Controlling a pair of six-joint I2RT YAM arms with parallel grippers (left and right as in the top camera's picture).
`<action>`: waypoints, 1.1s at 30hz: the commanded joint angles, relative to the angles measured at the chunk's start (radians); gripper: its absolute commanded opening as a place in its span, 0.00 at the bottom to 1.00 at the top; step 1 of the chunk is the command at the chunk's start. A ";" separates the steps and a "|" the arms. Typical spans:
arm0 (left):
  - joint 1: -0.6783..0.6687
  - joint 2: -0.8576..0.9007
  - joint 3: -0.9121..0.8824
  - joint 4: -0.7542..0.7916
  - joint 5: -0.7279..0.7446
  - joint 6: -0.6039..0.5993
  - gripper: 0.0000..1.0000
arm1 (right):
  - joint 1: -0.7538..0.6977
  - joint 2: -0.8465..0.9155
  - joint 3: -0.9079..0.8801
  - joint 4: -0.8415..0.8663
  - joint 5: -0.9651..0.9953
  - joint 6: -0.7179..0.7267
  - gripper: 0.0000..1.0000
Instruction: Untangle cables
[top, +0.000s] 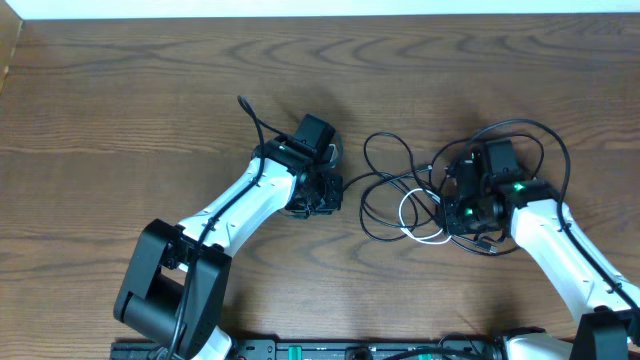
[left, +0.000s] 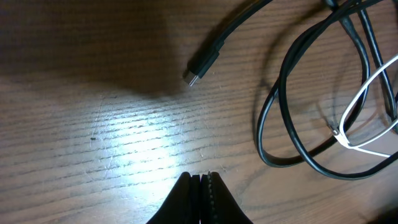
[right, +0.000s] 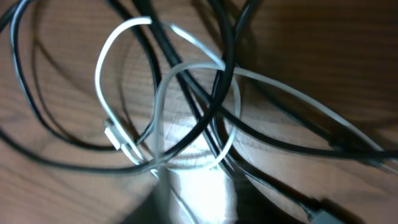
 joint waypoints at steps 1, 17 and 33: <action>-0.003 -0.011 0.006 -0.007 -0.016 0.016 0.08 | 0.012 0.002 -0.022 0.055 -0.130 0.062 0.01; -0.002 -0.011 0.006 -0.006 -0.016 0.016 0.08 | -0.119 -0.014 0.469 0.150 -0.896 0.062 0.01; -0.002 -0.011 0.006 -0.006 -0.021 0.016 0.07 | -0.206 -0.016 0.750 0.283 -0.646 0.180 0.01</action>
